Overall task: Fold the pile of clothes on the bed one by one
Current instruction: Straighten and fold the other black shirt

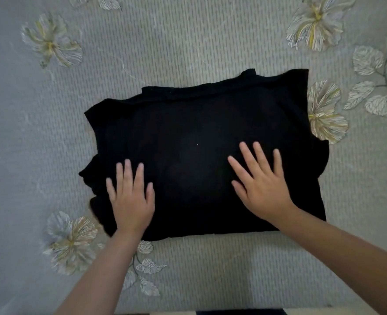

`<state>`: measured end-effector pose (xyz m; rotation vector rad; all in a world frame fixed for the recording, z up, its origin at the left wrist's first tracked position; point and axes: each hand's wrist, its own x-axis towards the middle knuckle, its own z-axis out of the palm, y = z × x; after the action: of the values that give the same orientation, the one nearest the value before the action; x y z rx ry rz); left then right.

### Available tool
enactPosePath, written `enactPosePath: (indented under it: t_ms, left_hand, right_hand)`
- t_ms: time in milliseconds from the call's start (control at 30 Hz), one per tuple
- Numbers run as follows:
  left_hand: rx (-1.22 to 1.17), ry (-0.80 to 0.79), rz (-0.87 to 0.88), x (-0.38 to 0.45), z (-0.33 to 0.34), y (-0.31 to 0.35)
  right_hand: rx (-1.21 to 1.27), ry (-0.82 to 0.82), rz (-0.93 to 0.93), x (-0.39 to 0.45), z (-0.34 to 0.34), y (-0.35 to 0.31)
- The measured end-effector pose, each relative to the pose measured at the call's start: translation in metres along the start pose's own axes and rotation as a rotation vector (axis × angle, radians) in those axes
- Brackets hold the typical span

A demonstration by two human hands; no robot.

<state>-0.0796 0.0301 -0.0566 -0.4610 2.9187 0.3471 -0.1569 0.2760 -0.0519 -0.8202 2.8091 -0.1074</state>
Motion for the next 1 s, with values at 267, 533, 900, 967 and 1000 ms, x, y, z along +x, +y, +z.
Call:
enactPosePath:
  t_ms: [267,533,900,967,1000]
  left_hand:
    - [0.047,-0.165,-0.186,-0.018,-0.004,-0.025]
    - [0.064,-0.176,0.144,0.017,-0.03,0.081]
    - [0.581,-0.33,0.937,0.11,0.019,0.284]
    - [0.649,-0.348,0.955,0.115,0.024,0.295]
    - [0.673,-0.331,0.966,0.117,0.022,0.296]
  right_hand:
    - [0.212,-0.12,0.579,-0.037,0.004,0.081]
    - [0.465,0.05,0.992,-0.075,-0.001,0.049]
    - [0.668,0.042,1.059,-0.079,0.014,0.042]
    - [0.687,0.087,1.066,-0.082,0.015,0.043]
    - [0.69,0.109,1.061,-0.083,0.014,0.045]
